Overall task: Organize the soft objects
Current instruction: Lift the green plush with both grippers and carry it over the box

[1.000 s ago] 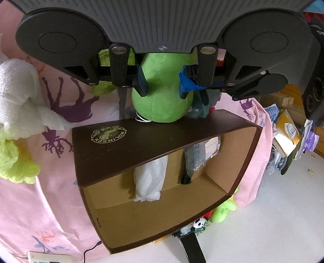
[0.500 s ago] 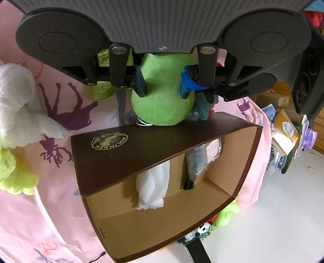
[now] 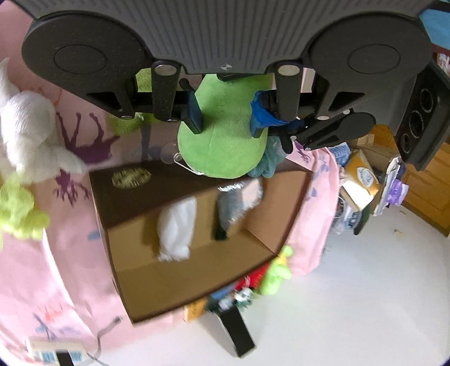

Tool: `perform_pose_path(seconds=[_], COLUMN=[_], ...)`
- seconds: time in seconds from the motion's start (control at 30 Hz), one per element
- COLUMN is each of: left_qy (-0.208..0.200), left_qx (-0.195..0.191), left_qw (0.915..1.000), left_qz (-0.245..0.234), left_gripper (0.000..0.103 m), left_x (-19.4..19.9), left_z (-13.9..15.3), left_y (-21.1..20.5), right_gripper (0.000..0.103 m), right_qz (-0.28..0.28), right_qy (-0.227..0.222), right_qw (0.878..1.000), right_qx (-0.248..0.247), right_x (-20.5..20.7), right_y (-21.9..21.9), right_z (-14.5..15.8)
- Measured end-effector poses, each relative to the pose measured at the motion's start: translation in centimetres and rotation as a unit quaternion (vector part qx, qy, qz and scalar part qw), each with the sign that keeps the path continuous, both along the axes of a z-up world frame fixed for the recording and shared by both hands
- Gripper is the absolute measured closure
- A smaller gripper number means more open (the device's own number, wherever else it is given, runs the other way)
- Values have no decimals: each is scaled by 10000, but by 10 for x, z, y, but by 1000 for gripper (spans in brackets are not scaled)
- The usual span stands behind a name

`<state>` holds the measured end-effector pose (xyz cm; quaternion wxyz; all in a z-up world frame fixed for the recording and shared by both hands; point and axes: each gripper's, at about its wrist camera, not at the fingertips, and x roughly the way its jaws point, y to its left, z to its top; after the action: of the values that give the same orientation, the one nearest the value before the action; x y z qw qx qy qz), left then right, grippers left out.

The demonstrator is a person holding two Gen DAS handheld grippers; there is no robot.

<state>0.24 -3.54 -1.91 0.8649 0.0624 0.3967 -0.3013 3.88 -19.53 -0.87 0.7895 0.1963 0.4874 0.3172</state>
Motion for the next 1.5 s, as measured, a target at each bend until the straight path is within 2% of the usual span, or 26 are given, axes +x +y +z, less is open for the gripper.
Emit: perform_pose_path(seconds=[0.13, 0.23, 0.4, 0.57, 0.73, 0.87, 0.97, 1.1, 1.23, 1.33, 1.43, 1.5], left_qy=[-309, -585, -543, 39, 698, 1109, 1319, 1140, 783, 567, 527, 579], left_qx=[-180, -247, -680, -769, -738, -538, -440, -501, -443, -597, -810, -635], left_qw=[9993, 9976, 9949, 9959, 9946, 9919, 9891, 9913, 9955, 9960, 9945, 9951], left_qz=[120, 276, 504, 469, 203, 321, 477, 415, 314, 351, 404, 482], left_gripper=[41, 47, 50, 51, 51, 49, 47, 34, 32, 32, 32, 32], left_x=[0, 5, 7, -2, -12, -5, -5, -15, -26, -28, -15, -4], left_z=[22, 36, 43, 22, -7, -33, -45, -38, -12, 4, 8, 2], left_y=[8, 15, 33, 33, 26, 26, 30, 40, 48, 54, 48, 38], right_gripper=[80, 80, 80, 80, 80, 80, 80, 81, 81, 80, 80, 80], right_qz=[40, 53, 339, 468, 496, 481, 379, 253, 277, 321, 321, 277], right_qy=[-442, -711, -818, -377, -61, 270, 628, 762, 680, 623, 600, 586], right_qw=[9990, 9974, 9961, 9980, 9980, 9969, 9964, 9958, 9965, 9966, 9963, 9964], right_qx=[60, 122, -36, -216, -375, -570, -419, -446, -412, -422, -517, -543], right_x=[0, 6, 9, 6, -1, 0, -1, -1, -2, 1, 2, 5], right_y=[4, 11, 21, 24, 22, 29, 30, 25, 21, 21, 25, 24], right_z=[23, 34, 37, 18, 3, -24, -45, -48, -40, -39, -39, -38])
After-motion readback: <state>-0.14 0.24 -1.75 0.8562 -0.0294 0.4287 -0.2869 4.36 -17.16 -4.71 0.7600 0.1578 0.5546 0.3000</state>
